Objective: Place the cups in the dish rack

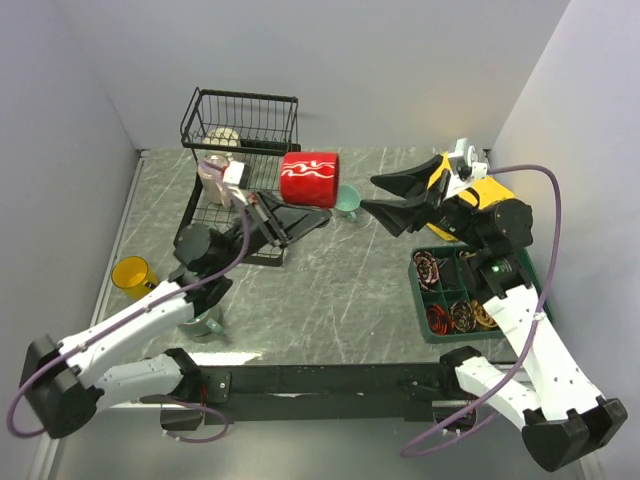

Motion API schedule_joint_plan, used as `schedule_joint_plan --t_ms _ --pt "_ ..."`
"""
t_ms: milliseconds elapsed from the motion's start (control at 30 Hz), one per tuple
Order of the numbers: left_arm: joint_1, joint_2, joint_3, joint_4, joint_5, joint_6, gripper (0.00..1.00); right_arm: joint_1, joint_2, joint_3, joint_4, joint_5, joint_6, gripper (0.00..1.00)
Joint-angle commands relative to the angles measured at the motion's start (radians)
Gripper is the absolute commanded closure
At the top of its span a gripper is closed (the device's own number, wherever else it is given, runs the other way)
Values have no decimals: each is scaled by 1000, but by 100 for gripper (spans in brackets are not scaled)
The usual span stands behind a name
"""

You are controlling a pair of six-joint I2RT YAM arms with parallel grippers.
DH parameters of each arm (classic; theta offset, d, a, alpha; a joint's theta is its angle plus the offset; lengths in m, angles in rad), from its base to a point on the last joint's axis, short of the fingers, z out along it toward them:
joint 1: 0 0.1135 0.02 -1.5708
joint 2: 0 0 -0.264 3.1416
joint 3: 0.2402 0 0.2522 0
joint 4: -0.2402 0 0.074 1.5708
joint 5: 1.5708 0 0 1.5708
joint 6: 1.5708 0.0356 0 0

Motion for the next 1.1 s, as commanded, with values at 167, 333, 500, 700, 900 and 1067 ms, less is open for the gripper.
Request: schedule_joint_plan --t_ms 167,333,500,700,900,1067 --pt "140 -322 -104 -306 -72 140 99 -112 -28 112 -500 -290 -364 22" --pt "210 -423 -70 -687 -172 308 99 -187 11 117 -779 -309 -562 22" --pt "223 -442 -56 -959 -375 494 99 -268 56 70 -972 -312 -786 22" --pt "259 -419 -115 -1000 -525 523 99 -371 19 -206 -670 -361 -728 22" --pt "360 -339 -170 -887 -543 513 99 -528 -25 -291 -689 -494 -746 20" --pt "504 -241 -184 -810 -505 506 99 -543 -38 -300 -661 -493 -719 20"
